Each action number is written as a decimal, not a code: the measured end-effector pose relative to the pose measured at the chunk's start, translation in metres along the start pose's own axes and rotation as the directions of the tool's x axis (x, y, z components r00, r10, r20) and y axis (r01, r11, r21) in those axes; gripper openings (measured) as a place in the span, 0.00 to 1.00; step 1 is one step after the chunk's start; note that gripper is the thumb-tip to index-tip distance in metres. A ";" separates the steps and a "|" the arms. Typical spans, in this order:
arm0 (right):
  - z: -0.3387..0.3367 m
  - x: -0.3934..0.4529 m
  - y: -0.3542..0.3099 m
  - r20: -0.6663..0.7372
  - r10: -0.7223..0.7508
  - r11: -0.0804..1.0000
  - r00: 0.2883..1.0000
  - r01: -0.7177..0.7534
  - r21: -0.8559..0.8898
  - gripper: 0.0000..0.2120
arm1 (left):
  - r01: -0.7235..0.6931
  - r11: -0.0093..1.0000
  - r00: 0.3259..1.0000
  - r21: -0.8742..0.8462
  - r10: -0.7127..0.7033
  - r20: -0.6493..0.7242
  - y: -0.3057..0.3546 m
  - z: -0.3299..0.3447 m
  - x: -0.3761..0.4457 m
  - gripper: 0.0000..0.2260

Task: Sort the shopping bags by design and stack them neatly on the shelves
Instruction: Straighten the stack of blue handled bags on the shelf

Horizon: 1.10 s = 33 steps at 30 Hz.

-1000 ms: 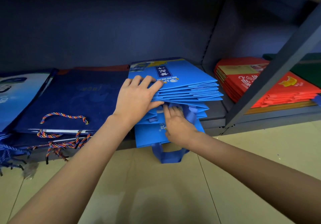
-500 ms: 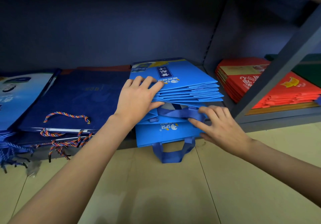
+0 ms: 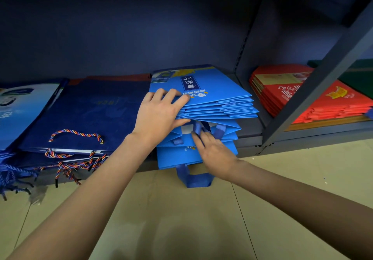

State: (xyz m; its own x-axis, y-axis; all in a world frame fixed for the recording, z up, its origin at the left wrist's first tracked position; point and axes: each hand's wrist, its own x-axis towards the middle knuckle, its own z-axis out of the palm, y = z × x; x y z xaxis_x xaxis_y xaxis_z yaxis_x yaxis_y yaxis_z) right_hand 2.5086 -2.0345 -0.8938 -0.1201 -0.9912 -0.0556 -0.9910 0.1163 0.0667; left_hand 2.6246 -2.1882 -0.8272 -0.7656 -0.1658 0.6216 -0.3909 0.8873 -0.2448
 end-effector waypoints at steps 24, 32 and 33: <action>-0.041 -0.026 0.074 -0.448 -0.182 0.949 0.875 0.038 -0.312 0.09 | -0.002 1.000 1.000 -0.004 0.002 0.016 0.002 0.000 -0.003 0.24; -0.044 0.004 0.027 -0.433 -0.212 0.974 0.876 0.151 -0.171 0.12 | -0.010 1.000 1.000 -0.017 0.010 -0.011 0.002 0.004 -0.004 0.26; -0.042 0.008 0.019 -0.390 -0.188 0.980 0.902 0.144 -0.140 0.12 | -0.008 1.000 1.000 -0.015 0.008 -0.017 0.002 0.004 -0.005 0.26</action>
State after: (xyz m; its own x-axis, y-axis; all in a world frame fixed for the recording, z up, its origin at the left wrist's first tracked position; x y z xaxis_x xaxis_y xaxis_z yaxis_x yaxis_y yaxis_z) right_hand 2.4911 -2.0425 -0.8512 0.1014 -0.9401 0.3255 -0.9796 -0.0373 0.1973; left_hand 2.6255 -2.1870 -0.8333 -0.7597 -0.1518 0.6323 -0.3774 0.8948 -0.2387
